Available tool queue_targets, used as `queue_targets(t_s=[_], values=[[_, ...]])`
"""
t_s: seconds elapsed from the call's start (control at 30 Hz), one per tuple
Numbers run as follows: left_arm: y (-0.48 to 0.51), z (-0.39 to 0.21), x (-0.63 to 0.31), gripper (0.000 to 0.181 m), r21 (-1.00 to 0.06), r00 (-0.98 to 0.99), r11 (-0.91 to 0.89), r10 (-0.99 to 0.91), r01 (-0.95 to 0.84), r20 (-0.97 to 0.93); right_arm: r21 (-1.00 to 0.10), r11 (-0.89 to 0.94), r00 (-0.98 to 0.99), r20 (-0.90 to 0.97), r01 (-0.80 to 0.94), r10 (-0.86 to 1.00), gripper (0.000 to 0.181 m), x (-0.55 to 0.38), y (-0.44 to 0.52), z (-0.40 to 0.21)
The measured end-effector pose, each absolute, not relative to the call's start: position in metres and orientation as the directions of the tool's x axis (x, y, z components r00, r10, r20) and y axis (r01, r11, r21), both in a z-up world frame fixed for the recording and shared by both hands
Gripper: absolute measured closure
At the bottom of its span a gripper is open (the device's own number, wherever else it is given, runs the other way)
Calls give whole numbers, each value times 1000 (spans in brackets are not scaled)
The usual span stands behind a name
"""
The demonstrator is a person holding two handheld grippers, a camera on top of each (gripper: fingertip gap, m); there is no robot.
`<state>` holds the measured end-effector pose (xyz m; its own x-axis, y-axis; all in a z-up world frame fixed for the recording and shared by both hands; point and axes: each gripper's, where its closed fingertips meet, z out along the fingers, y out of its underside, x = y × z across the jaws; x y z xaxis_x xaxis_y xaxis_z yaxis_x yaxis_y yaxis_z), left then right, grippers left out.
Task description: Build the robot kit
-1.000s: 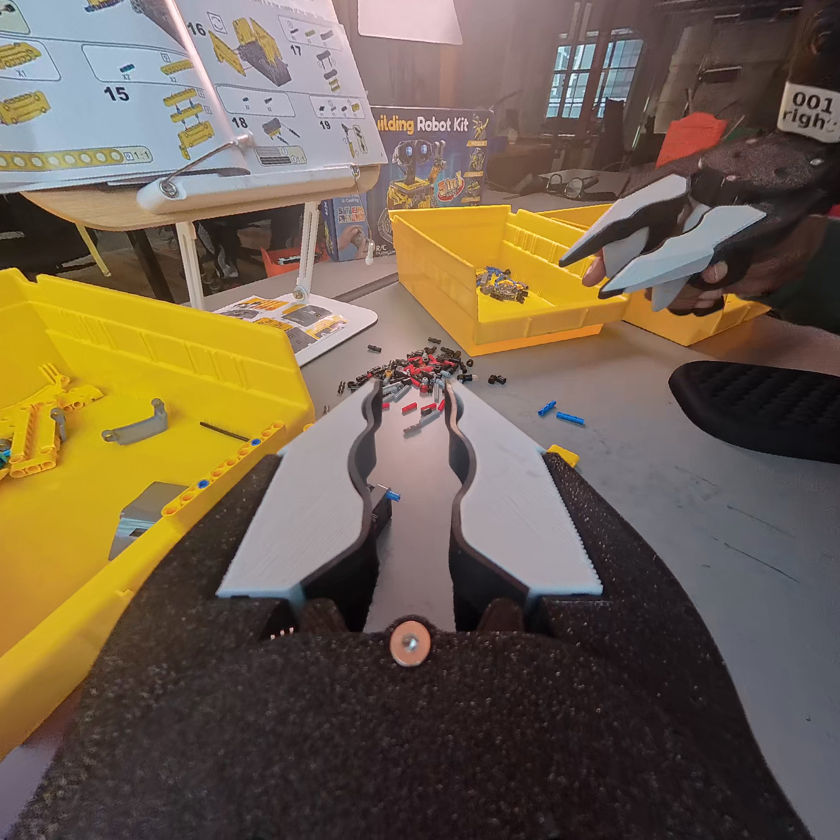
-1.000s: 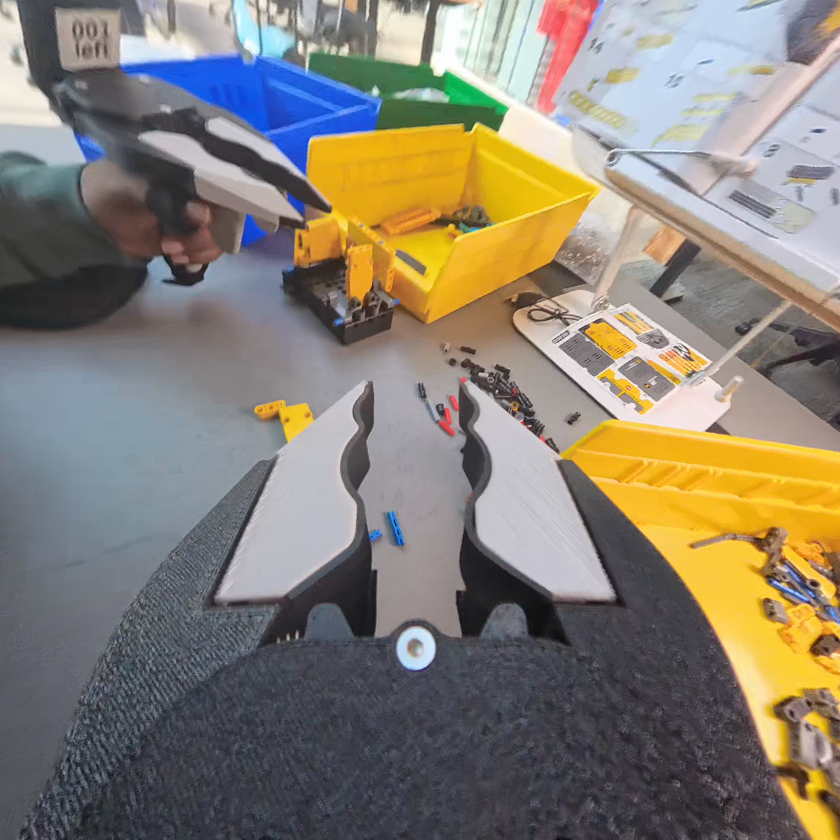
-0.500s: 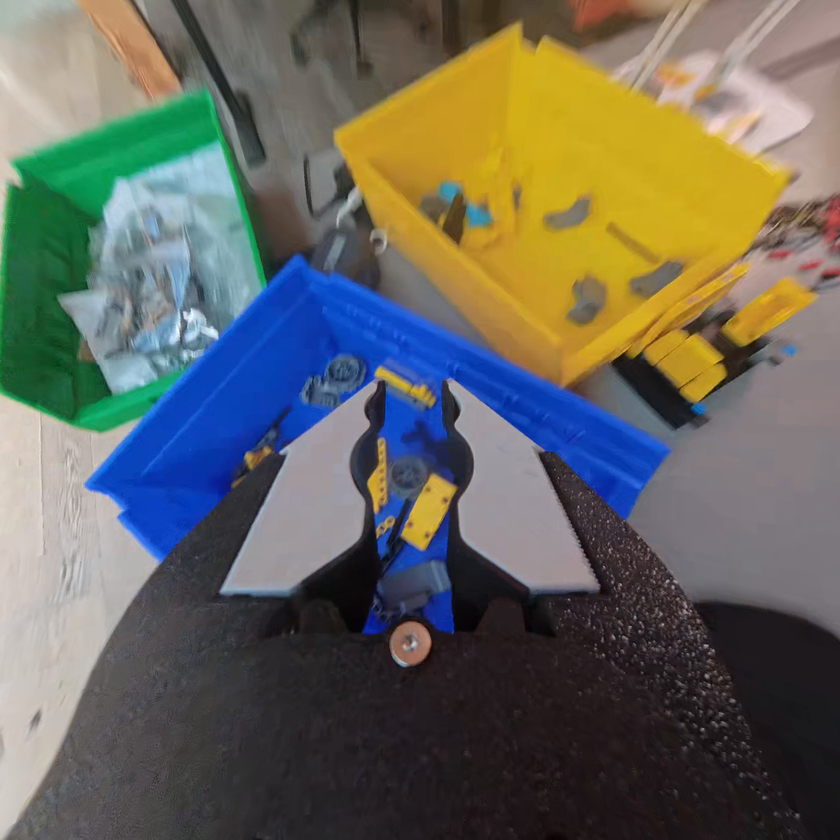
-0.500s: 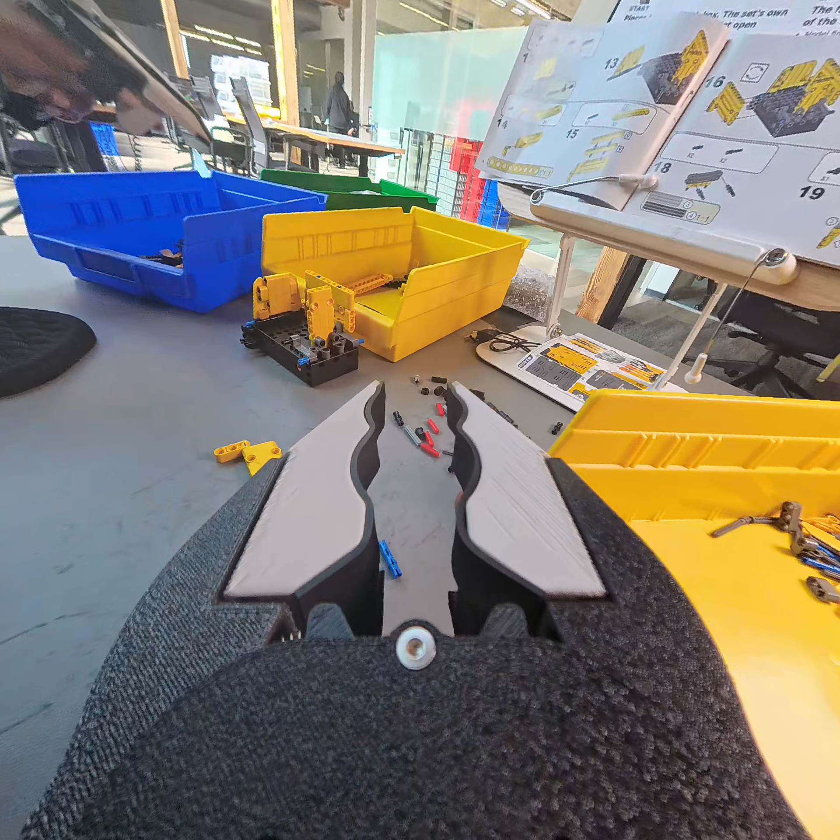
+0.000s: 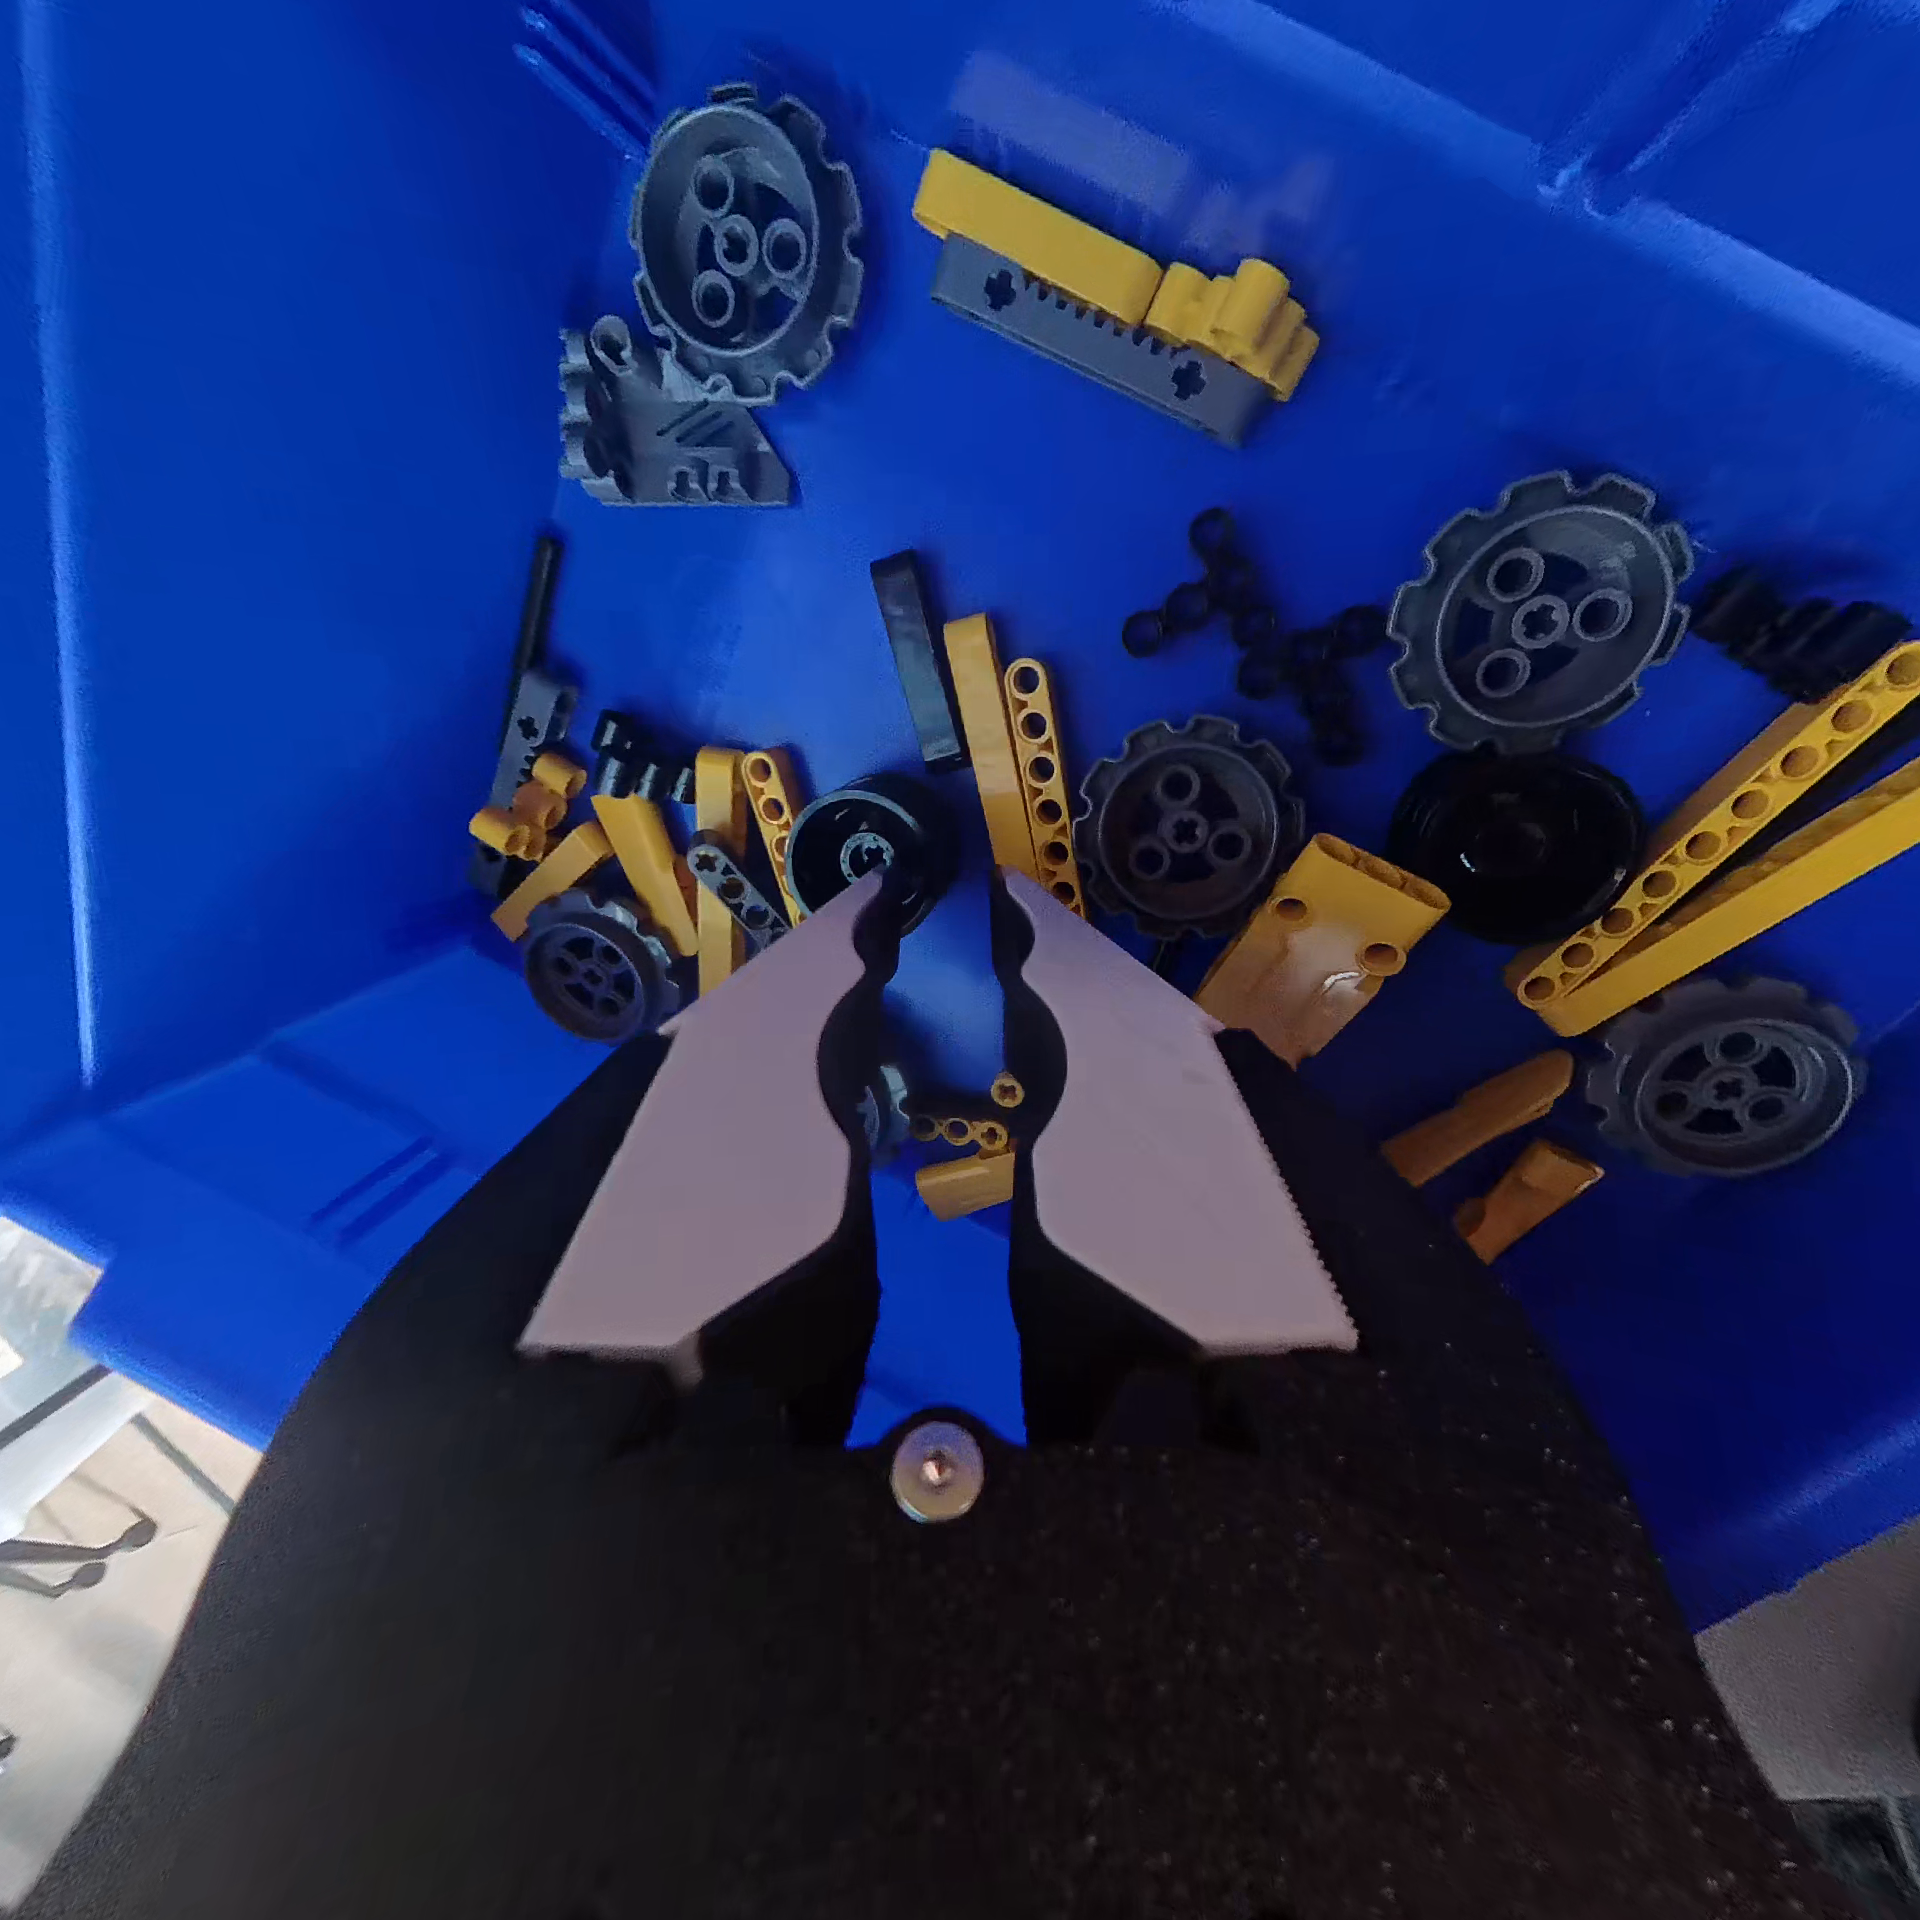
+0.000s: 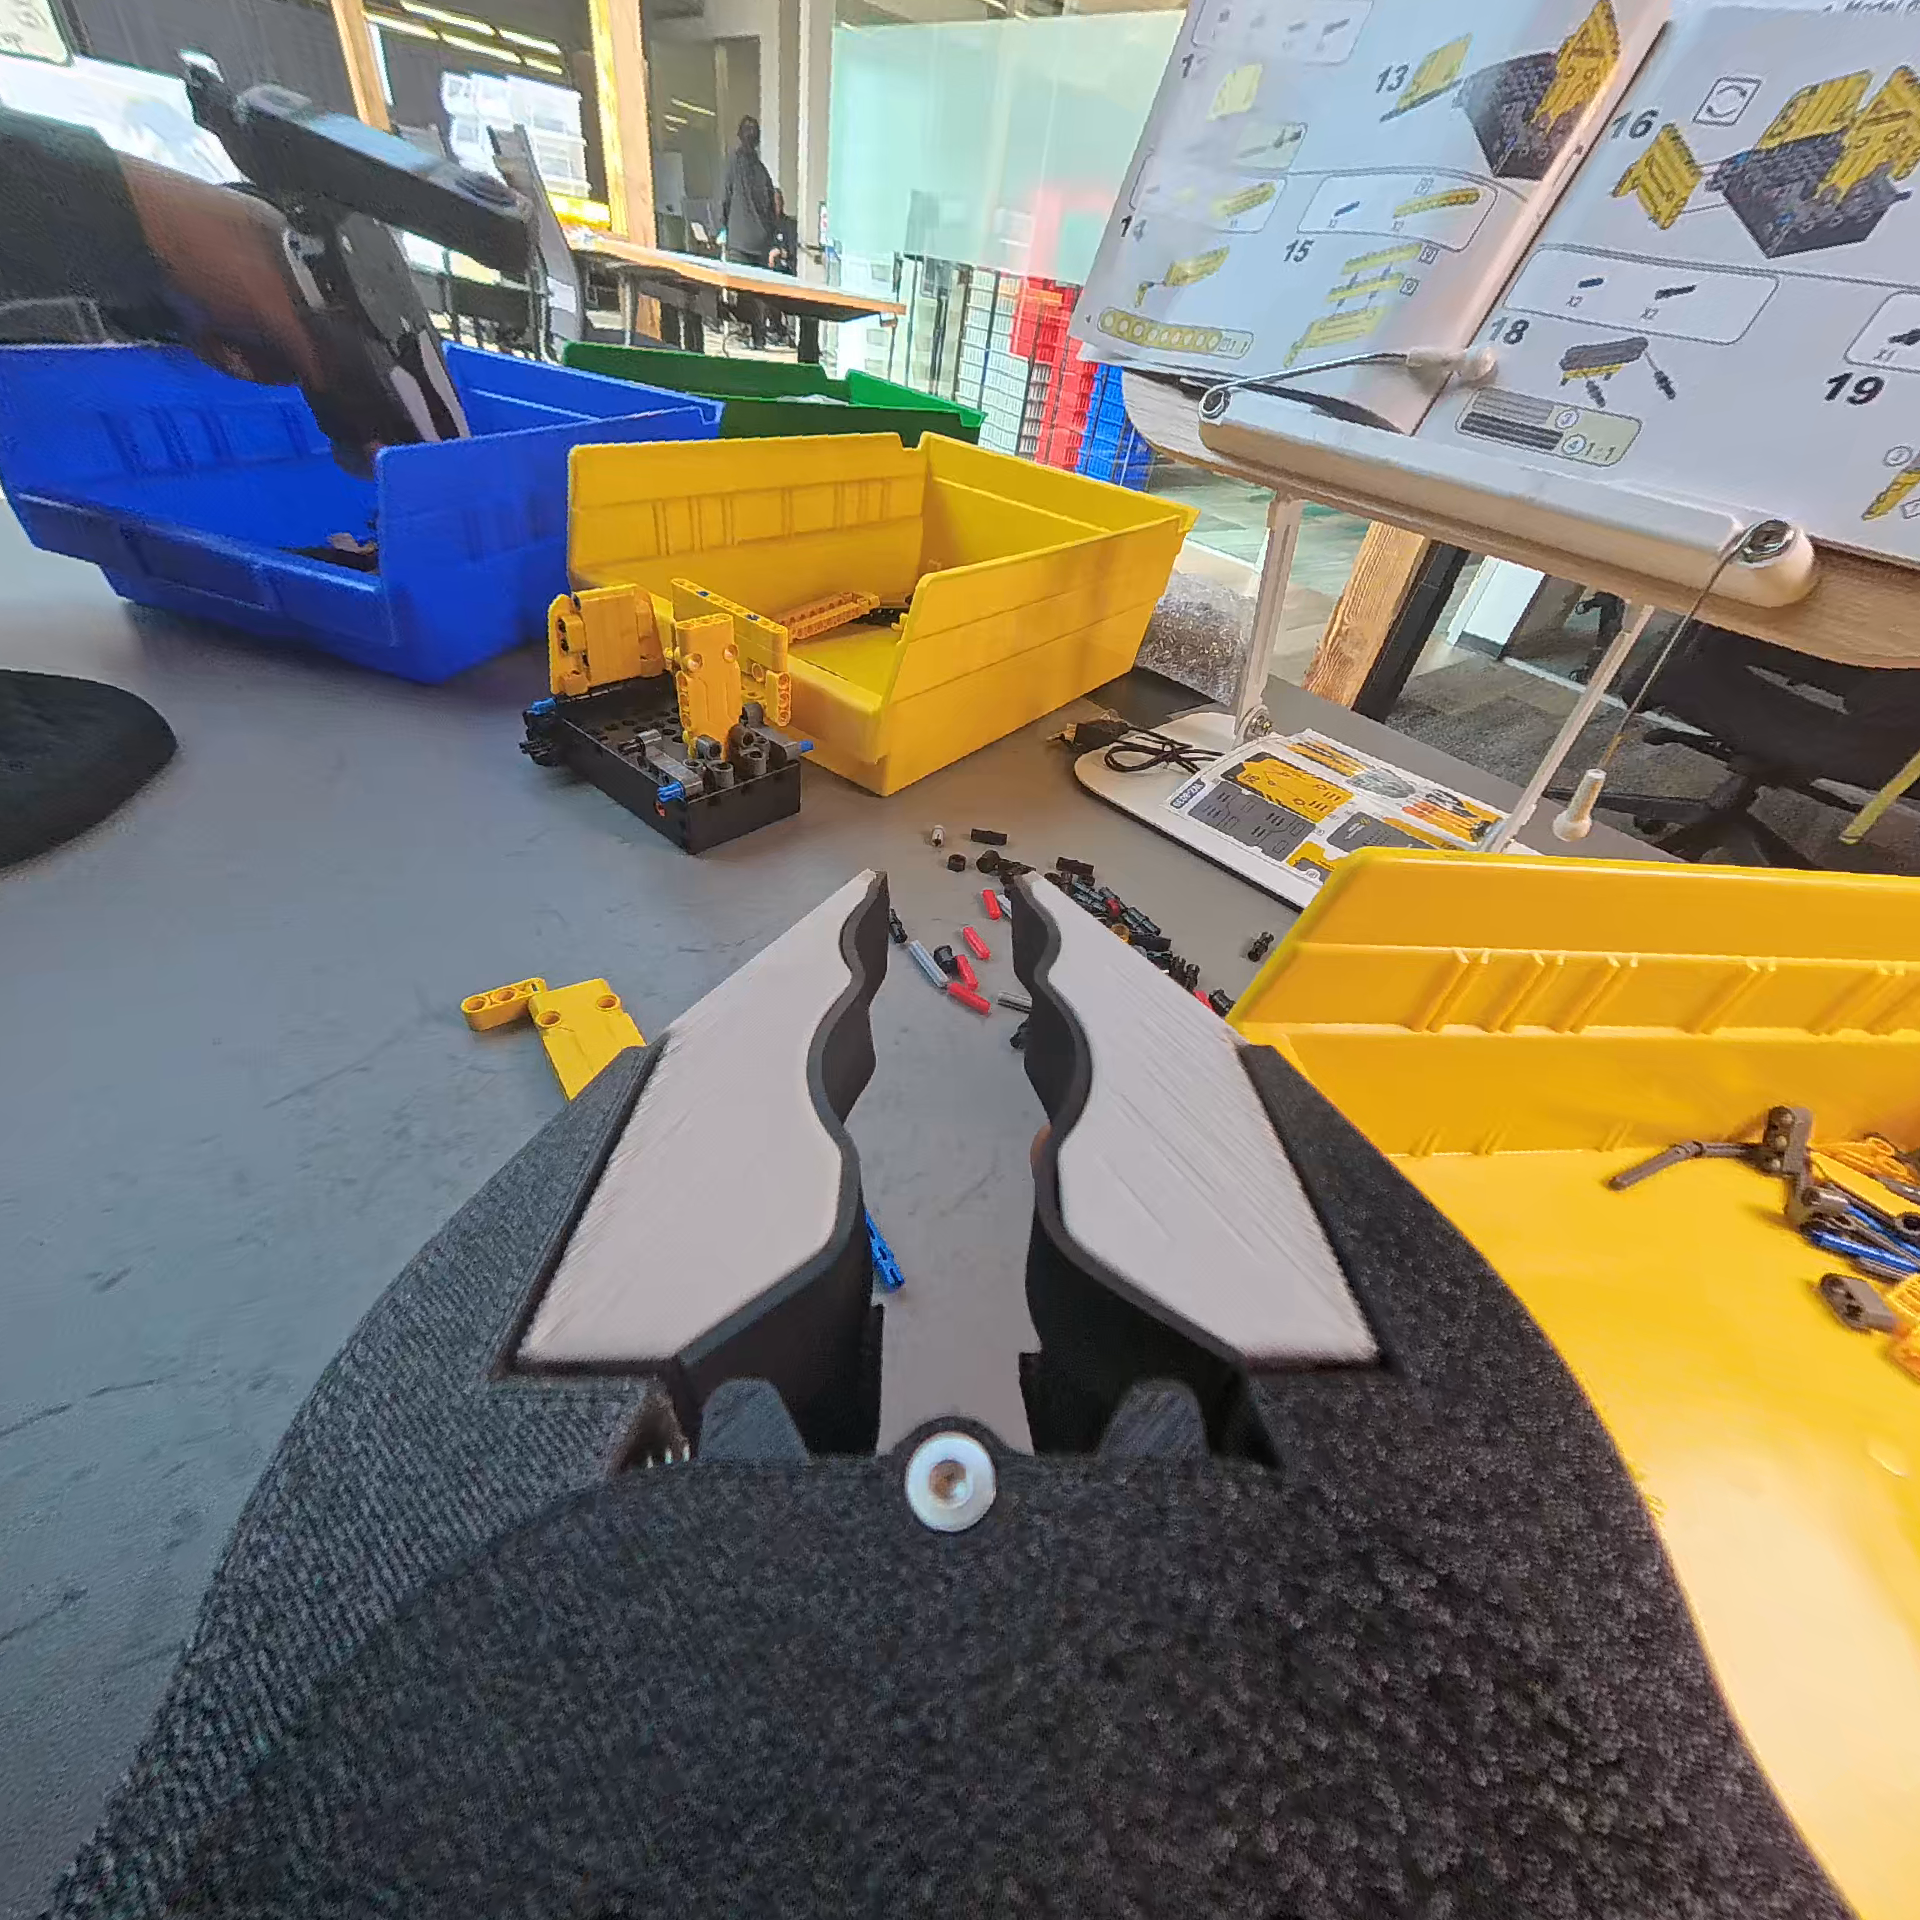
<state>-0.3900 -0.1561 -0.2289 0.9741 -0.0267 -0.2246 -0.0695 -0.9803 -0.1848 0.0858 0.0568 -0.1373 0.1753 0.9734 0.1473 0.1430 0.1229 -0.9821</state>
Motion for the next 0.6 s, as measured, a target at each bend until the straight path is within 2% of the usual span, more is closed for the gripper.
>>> queue_targets(t_s=[0.17,0.33,0.47,0.6], values=[[-158,-233,-388,168,-137,958,-983,-80,-122,-277,-982,120,173,145,148,974,159,85,57,-139],[-163,-233,-383,165,-87,972,-990,-86,-107,-219,-980,129,170,155,152,973,159,85,56,-139],[-163,-232,-376,161,-115,990,-992,-45,-61,-133,-979,134,171,159,152,972,159,86,56,-139],[-172,-232,-371,157,-74,992,-995,-53,-61,-113,-979,127,169,153,157,974,159,85,57,-141]])
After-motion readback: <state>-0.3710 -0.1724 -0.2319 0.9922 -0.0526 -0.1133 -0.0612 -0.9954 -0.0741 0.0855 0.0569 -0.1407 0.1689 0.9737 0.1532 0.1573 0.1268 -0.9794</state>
